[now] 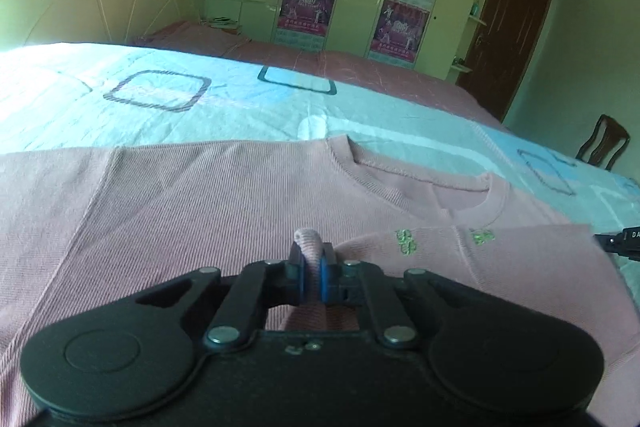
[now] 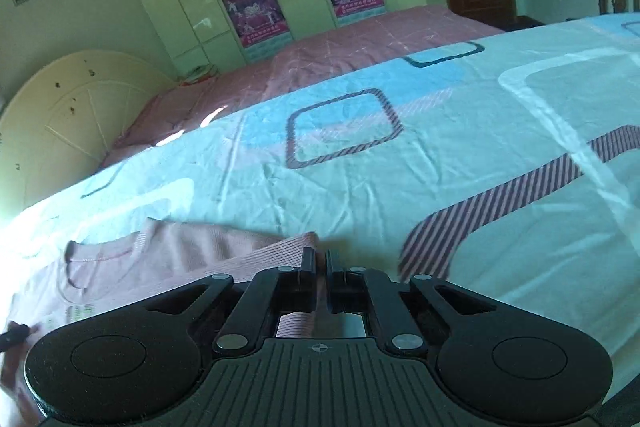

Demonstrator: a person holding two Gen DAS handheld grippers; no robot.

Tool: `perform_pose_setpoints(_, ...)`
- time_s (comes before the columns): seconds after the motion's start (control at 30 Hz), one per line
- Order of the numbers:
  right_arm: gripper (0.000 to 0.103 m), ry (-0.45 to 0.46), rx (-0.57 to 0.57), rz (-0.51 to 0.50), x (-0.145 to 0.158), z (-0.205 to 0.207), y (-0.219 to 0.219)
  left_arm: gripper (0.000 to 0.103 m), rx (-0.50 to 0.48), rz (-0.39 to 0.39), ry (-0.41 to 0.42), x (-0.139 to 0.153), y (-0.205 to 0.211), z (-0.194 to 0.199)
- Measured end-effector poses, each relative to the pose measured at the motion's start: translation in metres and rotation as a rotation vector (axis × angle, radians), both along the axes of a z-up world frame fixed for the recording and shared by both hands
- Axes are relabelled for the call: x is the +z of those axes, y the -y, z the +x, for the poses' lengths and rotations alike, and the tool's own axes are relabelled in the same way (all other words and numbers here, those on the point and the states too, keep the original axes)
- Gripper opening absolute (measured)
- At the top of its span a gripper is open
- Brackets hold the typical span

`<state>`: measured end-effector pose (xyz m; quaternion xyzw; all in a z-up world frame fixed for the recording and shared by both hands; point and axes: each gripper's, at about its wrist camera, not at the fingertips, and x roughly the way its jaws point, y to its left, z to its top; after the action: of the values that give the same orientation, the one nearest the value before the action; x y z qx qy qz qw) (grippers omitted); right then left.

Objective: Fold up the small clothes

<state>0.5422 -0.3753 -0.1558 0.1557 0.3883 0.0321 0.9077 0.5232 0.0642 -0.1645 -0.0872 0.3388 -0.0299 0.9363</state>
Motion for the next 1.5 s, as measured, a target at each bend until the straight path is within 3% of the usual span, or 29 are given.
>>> perform_pose_setpoints(0.1, 0.000, 0.009, 0.006, -0.022, 0.002, 0.002, 0.002, 0.025, 0.039, -0.008, 0.003, 0.002, -0.005, -0.001)
perform_pose_setpoints(0.2, 0.000, 0.112, 0.044, -0.082, 0.025, -0.013, -0.009, 0.044, 0.108, 0.013, 0.053, 0.019, -0.013, -0.016)
perform_pose_setpoints(0.3, 0.000, 0.179, 0.159, -0.157, 0.036, -0.020, -0.037, 0.051, 0.053, 0.038, 0.107, 0.034, -0.001, -0.025)
perform_pose_setpoints(0.37, 0.000, 0.160, 0.217, -0.219, 0.029, -0.014, -0.055, 0.051, -0.043, 0.085, 0.099, 0.034, 0.021, -0.022)
perform_pose_setpoints(0.43, 0.000, 0.042, 0.187, -0.341, 0.006, 0.004, -0.061, 0.055, -0.135, 0.131, 0.042, 0.023, 0.042, -0.012)
perform_pose_setpoints(0.5, 0.000, 0.043, 0.136, -0.309, -0.002, 0.010, -0.046, 0.058, -0.144, 0.211, -0.018, 0.005, 0.052, -0.001)
perform_pose_setpoints(0.53, 0.000, 0.026, 0.134, -0.293, -0.002, 0.012, -0.042, 0.061, -0.142, 0.215, 0.002, 0.001, 0.051, -0.001)
perform_pose_setpoints(0.67, 0.000, 0.000, 0.157, -0.327, -0.002, 0.010, -0.041, 0.062, -0.136, 0.192, -0.011, 0.003, 0.045, -0.001)
perform_pose_setpoints(0.73, 0.000, 0.009, 0.139, -0.293, 0.005, -0.002, -0.037, 0.061, -0.133, 0.170, 0.012, 0.014, 0.044, -0.011)
perform_pose_setpoints(0.83, 0.000, 0.067, 0.162, -0.252, 0.021, -0.037, -0.042, 0.061, -0.139, 0.139, 0.060, 0.029, 0.044, -0.038)
perform_pose_setpoints(0.93, 0.000, 0.084, 0.221, -0.224, 0.026, -0.076, -0.056, 0.061, -0.158, 0.127, 0.059, 0.031, 0.049, -0.064)
perform_pose_setpoints(1.1, 0.000, 0.048, 0.244, -0.250, 0.007, -0.119, -0.073, 0.063, -0.193, 0.205, -0.004, 0.005, 0.053, -0.072)
perform_pose_setpoints(1.2, 0.000, 0.054, 0.212, -0.272, 0.008, -0.124, -0.078, 0.064, -0.207, 0.234, -0.003, 0.007, 0.054, -0.068)
perform_pose_setpoints(1.4, 0.000, 0.026, 0.194, -0.315, 0.009, -0.130, -0.083, 0.064, -0.175, 0.194, -0.013, 0.010, 0.034, -0.071)
perform_pose_setpoints(1.5, 0.000, 0.006, 0.168, -0.282, 0.013, -0.134, -0.077, 0.063, -0.184, 0.179, -0.019, 0.012, 0.028, -0.074)
